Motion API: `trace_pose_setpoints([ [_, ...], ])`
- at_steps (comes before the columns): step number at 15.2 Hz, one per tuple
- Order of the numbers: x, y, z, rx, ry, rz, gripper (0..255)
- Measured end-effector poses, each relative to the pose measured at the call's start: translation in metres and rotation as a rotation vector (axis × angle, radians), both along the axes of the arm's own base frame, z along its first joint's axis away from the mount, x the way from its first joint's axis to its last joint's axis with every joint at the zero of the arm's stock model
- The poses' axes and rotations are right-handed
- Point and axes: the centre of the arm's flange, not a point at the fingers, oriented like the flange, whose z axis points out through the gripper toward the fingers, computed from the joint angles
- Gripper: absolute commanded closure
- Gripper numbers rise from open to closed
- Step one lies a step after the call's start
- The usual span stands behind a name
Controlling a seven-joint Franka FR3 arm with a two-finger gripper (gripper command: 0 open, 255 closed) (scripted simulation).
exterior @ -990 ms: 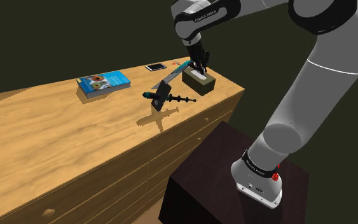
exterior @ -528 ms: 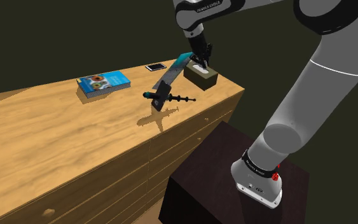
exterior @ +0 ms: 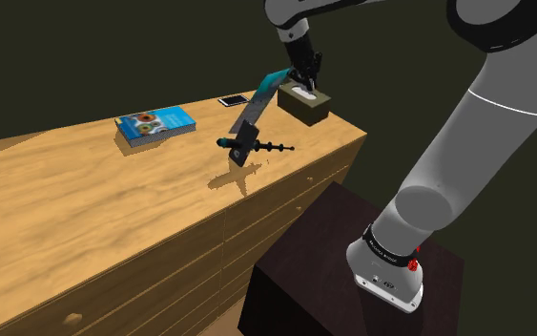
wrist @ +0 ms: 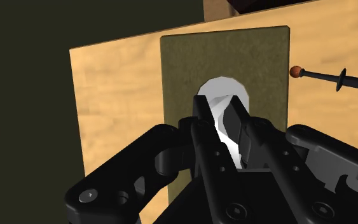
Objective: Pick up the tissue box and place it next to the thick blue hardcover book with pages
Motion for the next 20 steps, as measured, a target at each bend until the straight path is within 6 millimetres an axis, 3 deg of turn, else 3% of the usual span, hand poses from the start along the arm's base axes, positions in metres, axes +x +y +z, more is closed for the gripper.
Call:
trace_pose_setpoints([
  [14, 0.003, 0.000, 0.076, 0.000, 0.000, 0.000, 255],
  [20, 0.002, 0.006, 0.099, 0.000, 0.000, 0.000, 255],
])
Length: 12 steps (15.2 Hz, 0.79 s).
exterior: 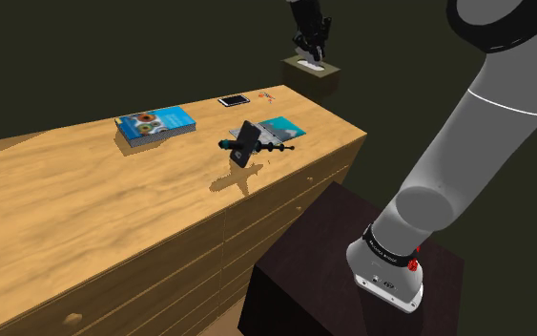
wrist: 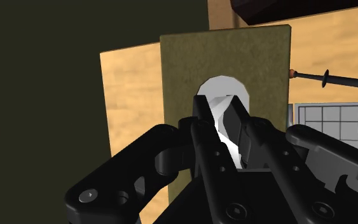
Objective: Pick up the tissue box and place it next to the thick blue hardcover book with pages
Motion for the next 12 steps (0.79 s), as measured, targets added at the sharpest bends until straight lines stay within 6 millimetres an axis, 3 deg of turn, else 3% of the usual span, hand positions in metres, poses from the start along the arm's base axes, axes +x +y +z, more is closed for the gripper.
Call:
trace_pose_setpoints([
  [12, 0.039, 0.139, -0.044, 0.000, 0.001, 0.001, 255],
])
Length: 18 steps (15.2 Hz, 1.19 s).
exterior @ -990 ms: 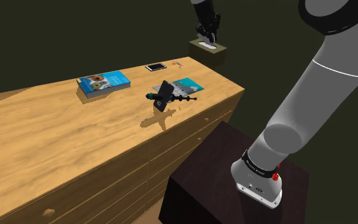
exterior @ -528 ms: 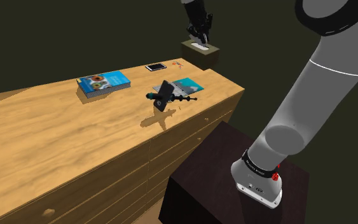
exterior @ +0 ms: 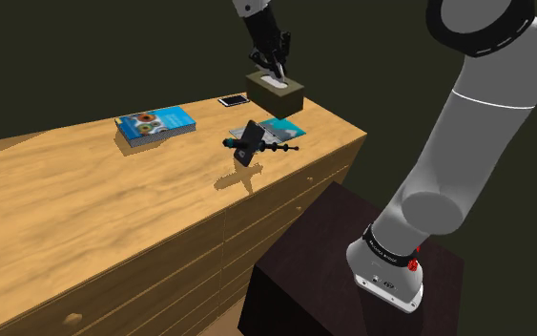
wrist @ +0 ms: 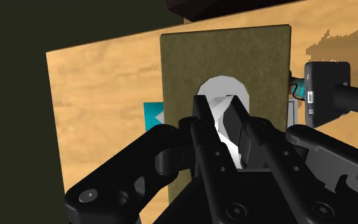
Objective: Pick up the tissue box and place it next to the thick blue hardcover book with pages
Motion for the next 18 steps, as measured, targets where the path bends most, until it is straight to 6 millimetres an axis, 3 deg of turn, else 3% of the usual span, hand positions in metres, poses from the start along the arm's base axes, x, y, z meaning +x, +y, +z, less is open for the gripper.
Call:
trace_pose_setpoints([
  [18, 0.061, 0.217, -0.071, 0.000, -0.001, 0.000, 255],
])
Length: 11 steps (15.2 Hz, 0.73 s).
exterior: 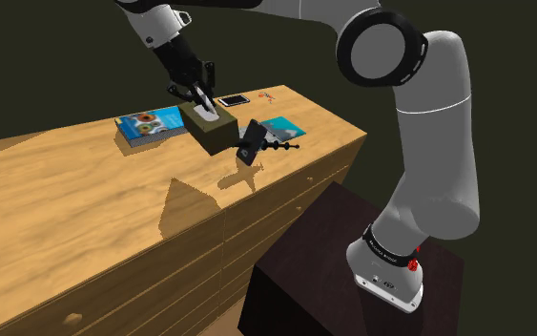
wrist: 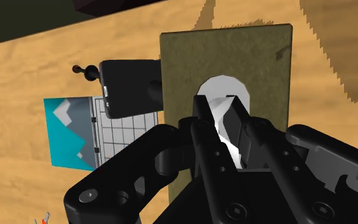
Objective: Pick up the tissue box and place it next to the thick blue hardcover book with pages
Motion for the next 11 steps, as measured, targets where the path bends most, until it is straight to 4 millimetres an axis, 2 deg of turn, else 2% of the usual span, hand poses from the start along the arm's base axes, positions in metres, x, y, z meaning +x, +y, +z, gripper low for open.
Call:
trace_pose_setpoints([
  [3, 0.002, 0.013, -0.014, 0.000, 0.001, -0.001, 255],
  [11, 0.004, 0.014, -0.057, -0.001, 0.002, -0.001, 255],
])
